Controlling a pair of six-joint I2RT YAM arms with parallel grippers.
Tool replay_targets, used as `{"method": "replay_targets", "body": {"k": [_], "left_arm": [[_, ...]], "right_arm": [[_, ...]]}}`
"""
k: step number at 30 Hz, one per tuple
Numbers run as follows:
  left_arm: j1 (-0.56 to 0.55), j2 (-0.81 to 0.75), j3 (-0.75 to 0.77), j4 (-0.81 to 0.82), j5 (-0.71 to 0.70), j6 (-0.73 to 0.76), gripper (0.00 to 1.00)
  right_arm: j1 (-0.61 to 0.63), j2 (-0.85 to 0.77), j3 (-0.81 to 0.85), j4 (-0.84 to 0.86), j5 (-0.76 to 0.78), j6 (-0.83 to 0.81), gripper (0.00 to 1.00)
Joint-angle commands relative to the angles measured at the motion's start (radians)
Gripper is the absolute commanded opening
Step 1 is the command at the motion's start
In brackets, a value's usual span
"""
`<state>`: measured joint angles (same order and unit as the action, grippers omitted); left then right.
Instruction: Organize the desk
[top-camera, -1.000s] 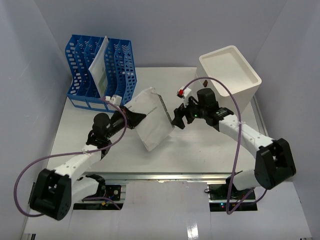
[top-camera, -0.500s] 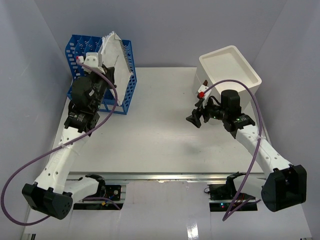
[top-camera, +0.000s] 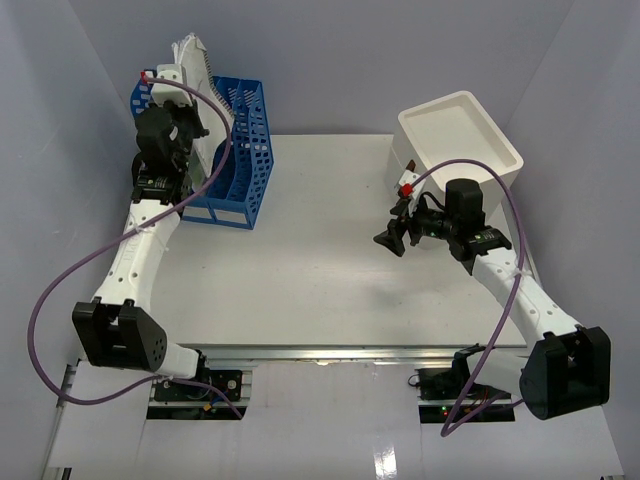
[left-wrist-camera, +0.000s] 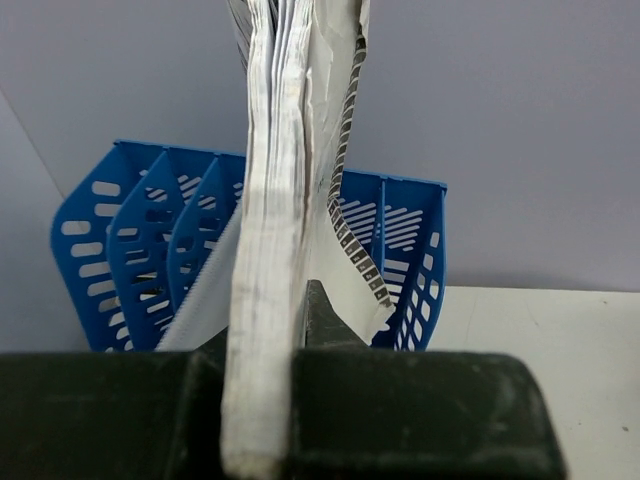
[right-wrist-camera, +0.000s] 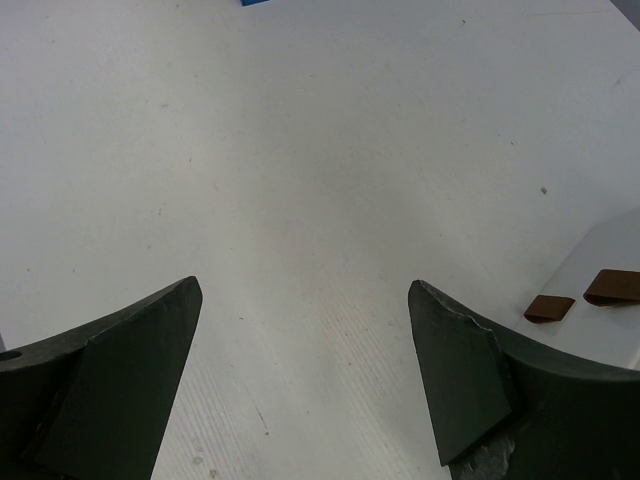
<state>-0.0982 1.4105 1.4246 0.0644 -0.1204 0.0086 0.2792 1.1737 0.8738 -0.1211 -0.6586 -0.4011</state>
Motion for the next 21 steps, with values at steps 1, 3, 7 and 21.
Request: {"method": "replay_targets", "body": {"k": [1, 3, 7, 21], "left_arm": [[0.006, 0.014, 0.043, 0.098, 0.028, 0.011, 0.00], [0.009, 0.018, 0.049, 0.128, 0.027, 0.014, 0.00], [0.012, 0.053, 0.132, 0.103, 0.023, 0.060, 0.00], [0.034, 0.217, 0.138, 0.096, 0.344, -0.082, 0.00]], "right_arm": [[-0.012, 0.010, 0.001, 0.021, -0.017, -0.015, 0.90], [-0.014, 0.012, -0.001, 0.021, -0.015, -0.018, 0.90], [-0.015, 0.024, -0.002, 0.019, -0.017, -0.022, 0.90], [-0.026, 0.036, -0.001, 0.013, -0.010, -0.034, 0.90]]}}
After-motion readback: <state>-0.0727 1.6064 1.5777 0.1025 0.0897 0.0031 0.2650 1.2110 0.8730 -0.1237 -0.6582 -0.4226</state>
